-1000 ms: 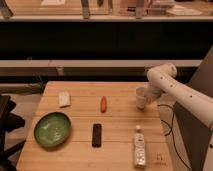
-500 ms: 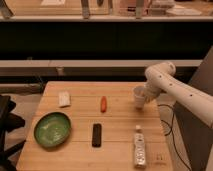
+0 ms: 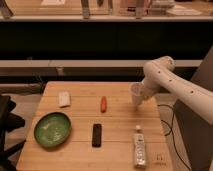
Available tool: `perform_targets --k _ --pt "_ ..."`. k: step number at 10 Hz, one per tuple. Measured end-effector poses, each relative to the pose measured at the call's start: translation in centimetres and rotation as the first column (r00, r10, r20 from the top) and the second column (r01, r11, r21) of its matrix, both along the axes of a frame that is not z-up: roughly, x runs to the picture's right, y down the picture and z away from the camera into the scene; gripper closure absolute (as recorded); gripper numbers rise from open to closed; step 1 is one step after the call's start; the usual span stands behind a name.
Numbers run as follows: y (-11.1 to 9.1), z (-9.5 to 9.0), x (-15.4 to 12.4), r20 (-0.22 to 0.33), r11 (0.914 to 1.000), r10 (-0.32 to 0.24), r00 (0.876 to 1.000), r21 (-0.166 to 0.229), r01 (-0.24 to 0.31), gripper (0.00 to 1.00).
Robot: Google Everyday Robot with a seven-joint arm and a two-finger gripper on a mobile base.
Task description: Place the ceramic cup in the ceramic bowl
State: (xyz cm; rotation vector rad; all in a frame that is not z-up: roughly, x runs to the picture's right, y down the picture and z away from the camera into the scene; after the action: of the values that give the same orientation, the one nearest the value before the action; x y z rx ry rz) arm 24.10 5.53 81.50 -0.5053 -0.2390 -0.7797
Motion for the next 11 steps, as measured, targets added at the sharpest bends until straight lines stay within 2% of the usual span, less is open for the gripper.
perform_targets --k 7,9,11 --pt "-0.2 -1.7 -2.6 0.060 0.9942 -0.107 0.992 -0.001 0.107 0.96" --pt "-0.3 -2.1 -3.4 0.078 0.9899 -0.141 0.987 0.002 0.142 0.96" --pt "-0.5 -2.4 -5.8 0.103 0.9826 -0.185 0.977 0.003 0.186 0.96"
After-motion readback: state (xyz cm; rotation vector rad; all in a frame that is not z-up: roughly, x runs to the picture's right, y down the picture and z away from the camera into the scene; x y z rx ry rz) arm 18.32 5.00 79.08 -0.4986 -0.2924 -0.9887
